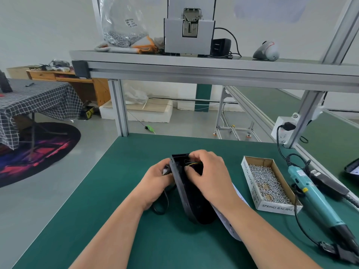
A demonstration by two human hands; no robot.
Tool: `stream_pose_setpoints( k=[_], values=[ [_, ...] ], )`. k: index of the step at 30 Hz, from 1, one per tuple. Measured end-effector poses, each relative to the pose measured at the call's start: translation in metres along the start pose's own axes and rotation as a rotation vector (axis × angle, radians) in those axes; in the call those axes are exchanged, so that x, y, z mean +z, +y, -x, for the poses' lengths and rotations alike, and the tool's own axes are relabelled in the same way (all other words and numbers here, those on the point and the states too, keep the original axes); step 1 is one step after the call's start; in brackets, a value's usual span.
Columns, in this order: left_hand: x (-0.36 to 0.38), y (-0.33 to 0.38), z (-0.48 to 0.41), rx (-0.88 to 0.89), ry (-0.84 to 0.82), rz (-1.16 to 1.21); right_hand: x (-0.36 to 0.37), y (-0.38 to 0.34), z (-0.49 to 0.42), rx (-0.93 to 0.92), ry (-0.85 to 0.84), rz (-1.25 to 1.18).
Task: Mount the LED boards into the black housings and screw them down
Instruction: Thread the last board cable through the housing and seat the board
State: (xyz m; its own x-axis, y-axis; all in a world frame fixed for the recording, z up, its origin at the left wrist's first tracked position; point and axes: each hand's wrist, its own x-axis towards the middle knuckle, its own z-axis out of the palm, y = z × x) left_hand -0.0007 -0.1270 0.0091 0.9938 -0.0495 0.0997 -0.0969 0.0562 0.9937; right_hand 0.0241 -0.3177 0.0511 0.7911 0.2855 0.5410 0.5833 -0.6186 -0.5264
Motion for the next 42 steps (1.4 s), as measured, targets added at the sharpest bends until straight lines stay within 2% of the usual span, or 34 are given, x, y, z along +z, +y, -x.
stream_pose_setpoints(
  k=[11, 16, 22, 27, 31, 42],
  values=[
    [-0.001, 0.000, 0.001, -0.023, 0.018, 0.040, -0.006, -0.009, 0.000, -0.123, -0.097, 0.137],
    [-0.001, 0.000, 0.001, -0.008, 0.024, 0.045, -0.008, -0.011, 0.001, -0.051, -0.155, 0.002],
    [-0.003, -0.004, -0.001, 0.005, 0.029, 0.024, -0.008, -0.016, -0.001, -0.057, -0.154, 0.001],
    [-0.001, -0.005, 0.000, 0.014, 0.015, -0.017, -0.008, -0.021, -0.005, -0.131, -0.211, 0.181],
    [0.001, -0.002, 0.000, 0.033, 0.013, -0.013, -0.013, -0.022, -0.007, -0.183, -0.239, 0.236],
    [0.002, 0.000, 0.002, 0.050, 0.020, 0.017, -0.014, -0.024, -0.003, -0.104, -0.184, 0.110]
  ],
)
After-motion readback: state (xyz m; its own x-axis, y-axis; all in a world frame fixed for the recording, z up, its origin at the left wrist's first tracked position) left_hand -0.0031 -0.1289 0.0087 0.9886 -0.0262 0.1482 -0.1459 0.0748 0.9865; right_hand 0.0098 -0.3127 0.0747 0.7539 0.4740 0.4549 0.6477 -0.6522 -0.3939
